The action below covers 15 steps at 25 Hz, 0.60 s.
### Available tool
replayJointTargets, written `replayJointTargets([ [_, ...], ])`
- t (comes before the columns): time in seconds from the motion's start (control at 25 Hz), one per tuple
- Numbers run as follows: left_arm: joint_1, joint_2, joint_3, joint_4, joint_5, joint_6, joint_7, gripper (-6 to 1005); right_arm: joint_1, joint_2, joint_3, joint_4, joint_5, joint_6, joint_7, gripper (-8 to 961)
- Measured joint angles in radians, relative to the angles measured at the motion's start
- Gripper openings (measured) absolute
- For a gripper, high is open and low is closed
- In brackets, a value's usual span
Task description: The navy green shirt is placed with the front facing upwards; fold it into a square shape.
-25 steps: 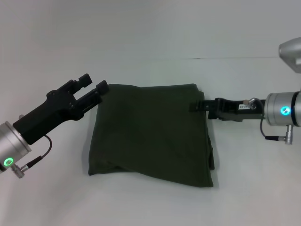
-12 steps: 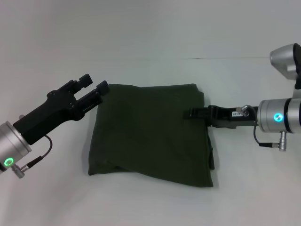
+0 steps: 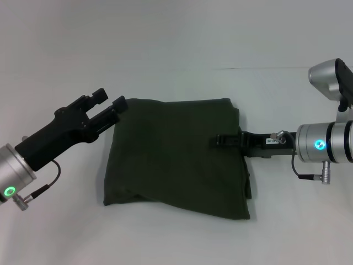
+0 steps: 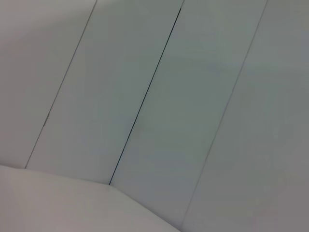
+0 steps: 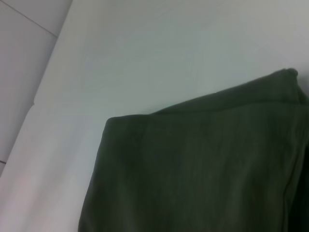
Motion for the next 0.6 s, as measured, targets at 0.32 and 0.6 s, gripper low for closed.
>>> replayJointTargets([
  [0.32, 0.002, 0.000, 0.000, 0.000, 0.000, 0.002, 0.000, 715, -0.003, 0.004, 0.000, 0.002, 0.000, 0.006, -0.001, 915],
  [0.6, -0.002, 0.000, 0.000, 0.000, 0.000, 0.002, -0.001, 715, -0.001, 0.015, -0.012, 0.002, 0.000, 0.008, -0.001, 912],
])
